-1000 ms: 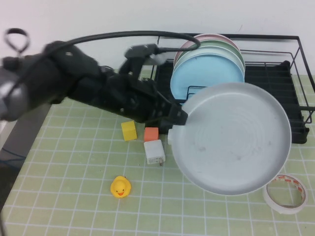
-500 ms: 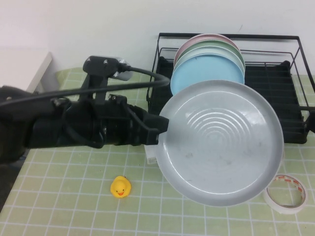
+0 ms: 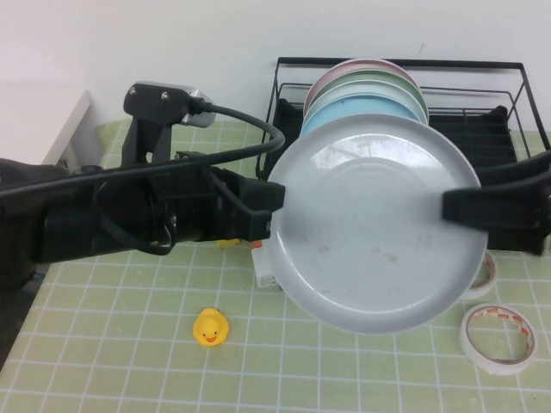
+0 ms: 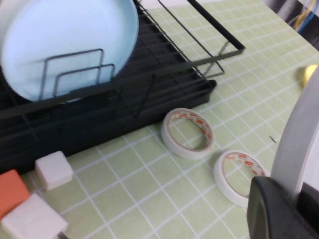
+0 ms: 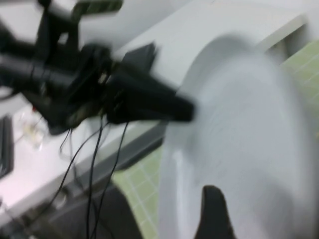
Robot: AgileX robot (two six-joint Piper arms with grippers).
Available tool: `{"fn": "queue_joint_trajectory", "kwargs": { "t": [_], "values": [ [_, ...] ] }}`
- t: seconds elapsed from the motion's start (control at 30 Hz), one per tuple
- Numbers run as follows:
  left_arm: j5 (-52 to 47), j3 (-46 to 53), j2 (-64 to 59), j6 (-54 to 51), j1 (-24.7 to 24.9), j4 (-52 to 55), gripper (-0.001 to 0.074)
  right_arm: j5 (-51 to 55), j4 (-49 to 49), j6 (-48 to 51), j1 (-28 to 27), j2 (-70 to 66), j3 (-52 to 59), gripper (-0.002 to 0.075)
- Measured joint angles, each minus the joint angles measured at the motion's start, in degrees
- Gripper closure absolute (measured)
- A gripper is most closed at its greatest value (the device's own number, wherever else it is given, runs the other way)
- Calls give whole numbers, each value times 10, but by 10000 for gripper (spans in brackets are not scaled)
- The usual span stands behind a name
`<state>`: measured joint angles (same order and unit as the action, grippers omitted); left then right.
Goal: Place plate on rack
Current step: Hand over the plate, then place the plate on the rack
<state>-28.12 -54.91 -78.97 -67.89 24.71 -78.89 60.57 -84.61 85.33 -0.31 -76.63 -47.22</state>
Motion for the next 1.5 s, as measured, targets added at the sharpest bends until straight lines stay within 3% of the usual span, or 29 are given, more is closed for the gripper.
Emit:
{"fn": "queue_joint_trajectory", "kwargs": {
  "t": [0.2,0.37,0.57,0.67,0.87,1.0,1.17,1.4,1.5],
  "values": [
    [9,0,0,-2,0,-3,732,-85,32,13,68,-10,-4,323],
    [9,0,0,-11,0,-3,729,-113,23,67,79,-11,-4,579],
    [7,0,1,-20,0,-3,708,-155,1,80,79,-13,-4,595],
    [7,0,1,-20,0,-4,613,-164,-2,100,80,-13,-4,595],
    [8,0,5,-20,0,-4,295,-185,-3,147,80,-16,-15,595],
    [11,0,26,-16,-13,3,232,-193,7,159,80,-42,-58,595],
    [14,0,76,67,-61,60,300,-192,72,164,79,-109,-152,595],
    [-39,16,155,284,-163,247,650,-96,115,142,34,-226,-331,596],
    [-55,42,180,310,-178,261,710,-47,119,135,6,-286,-417,596]
  ]
}}
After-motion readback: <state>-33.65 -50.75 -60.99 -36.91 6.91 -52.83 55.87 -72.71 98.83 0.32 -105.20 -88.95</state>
